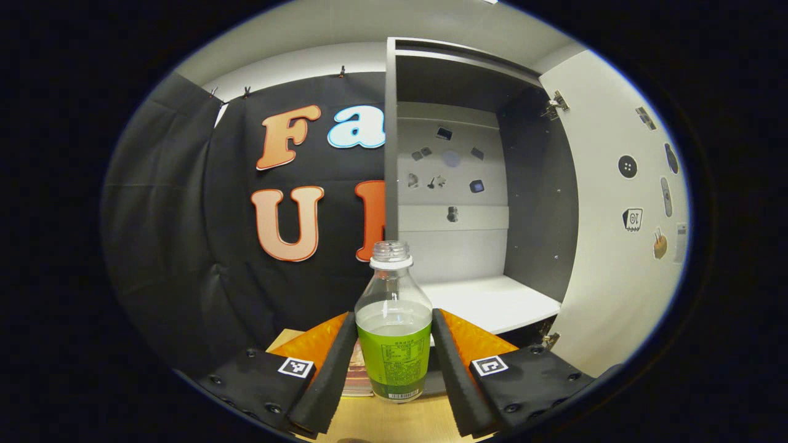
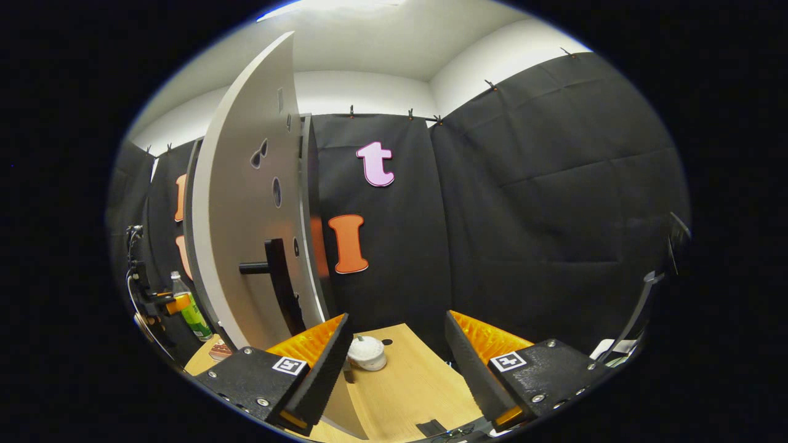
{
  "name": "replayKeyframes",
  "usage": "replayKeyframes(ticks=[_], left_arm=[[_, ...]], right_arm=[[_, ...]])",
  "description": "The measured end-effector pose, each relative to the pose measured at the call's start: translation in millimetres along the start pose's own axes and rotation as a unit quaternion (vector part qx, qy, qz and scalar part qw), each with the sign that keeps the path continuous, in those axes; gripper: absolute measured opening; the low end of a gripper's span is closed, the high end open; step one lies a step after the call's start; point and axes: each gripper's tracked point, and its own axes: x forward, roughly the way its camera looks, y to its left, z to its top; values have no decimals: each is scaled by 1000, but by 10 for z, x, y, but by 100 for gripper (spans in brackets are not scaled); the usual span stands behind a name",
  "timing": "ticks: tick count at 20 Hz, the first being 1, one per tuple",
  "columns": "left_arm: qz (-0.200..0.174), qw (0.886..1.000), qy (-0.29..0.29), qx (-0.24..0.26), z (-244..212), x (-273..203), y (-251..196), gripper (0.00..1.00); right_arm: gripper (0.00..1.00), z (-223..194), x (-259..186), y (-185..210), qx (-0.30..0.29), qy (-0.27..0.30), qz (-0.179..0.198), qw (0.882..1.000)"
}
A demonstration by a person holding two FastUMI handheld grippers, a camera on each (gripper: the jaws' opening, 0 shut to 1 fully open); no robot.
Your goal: Open the cabinet door with the right hand, grasp the bottle in the cabinet with the left hand and place it on the coaster, then close the cabinet door with the right hand.
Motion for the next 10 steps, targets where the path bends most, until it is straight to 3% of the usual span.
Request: replayKeyframes(ticks=[5, 7, 10], left_arm=[[11, 999, 27, -18, -508, -347, 387, 80], [15, 999, 27, -11, -702, -452, 513, 80], [17, 999, 33, 7, -1043, -607, 621, 80]], right_arm=[[98, 7, -32, 14, 0, -2, 14, 1000], [92, 19, -20, 5, -1, -2, 14, 1000], [92, 4, -52, 23, 2, 2, 16, 1000]])
